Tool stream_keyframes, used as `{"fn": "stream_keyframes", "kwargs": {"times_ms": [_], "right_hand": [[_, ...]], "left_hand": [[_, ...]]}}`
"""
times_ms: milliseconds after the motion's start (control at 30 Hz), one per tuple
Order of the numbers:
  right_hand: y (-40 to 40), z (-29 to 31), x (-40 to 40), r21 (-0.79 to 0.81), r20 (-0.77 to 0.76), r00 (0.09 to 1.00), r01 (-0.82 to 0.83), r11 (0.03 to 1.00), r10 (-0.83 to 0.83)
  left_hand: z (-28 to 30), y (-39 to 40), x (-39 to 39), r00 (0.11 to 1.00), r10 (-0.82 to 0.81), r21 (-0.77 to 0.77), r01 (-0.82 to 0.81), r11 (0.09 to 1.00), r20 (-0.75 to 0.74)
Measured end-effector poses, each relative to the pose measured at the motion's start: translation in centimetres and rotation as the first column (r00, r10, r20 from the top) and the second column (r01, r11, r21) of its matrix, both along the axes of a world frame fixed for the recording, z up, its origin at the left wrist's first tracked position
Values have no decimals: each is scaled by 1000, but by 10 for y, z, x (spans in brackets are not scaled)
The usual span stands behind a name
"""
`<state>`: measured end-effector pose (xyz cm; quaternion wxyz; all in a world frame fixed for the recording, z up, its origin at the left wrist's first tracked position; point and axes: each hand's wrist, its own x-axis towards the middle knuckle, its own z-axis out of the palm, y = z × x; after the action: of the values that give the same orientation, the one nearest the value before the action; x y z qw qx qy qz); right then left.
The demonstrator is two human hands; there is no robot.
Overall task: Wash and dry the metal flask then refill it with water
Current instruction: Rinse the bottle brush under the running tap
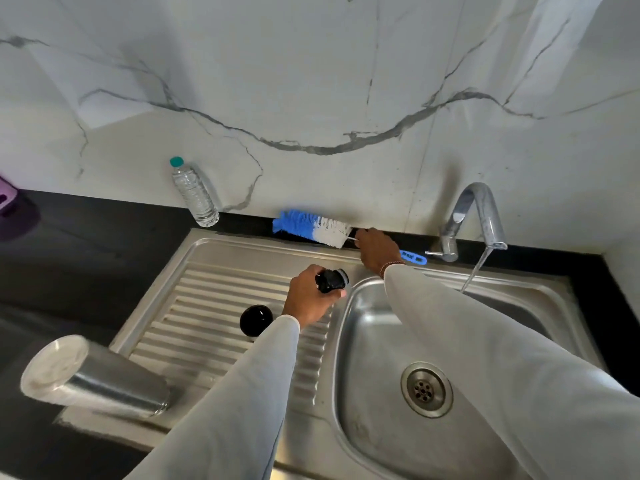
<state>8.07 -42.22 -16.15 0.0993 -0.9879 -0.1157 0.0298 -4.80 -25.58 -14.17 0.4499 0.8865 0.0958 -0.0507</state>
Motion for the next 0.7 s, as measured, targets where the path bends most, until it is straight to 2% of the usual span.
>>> {"fn": "stream_keyframes", "kwargs": {"times_ms": [67,167,267,400,500,567,633,700], "right_hand": [[2,12,-14,160,3,1000,19,987,-19],[-6,29,-54,433,9,999,40,900,-49],[-32,42,-106,550,14,997,55,834,-75],[-69,51,-173,480,44,997,33,877,-61],[-91,46,-211,384,64,994,57,922,-88],[-99,50,-226,331,89,991,69,941,-104],[-99,58,-227,241,128,987,65,968,-99],[-94,67,-224,191,137,984,87,978,-115]], "left_hand": [[-1,-1,1,1000,29,-28,-29,999,12],[-2,-3,1,998,58,-78,-57,995,17],[-2,-7,0,991,134,-196,-131,972,1],[-4,-17,-1,979,203,-336,-187,923,15],[1,-31,-3,982,174,-370,-136,919,72],[7,-45,-6,985,104,-342,-52,938,135],[10,-61,-8,983,-2,-251,49,967,184],[13,-75,-9,976,-46,-203,90,975,212]]}}
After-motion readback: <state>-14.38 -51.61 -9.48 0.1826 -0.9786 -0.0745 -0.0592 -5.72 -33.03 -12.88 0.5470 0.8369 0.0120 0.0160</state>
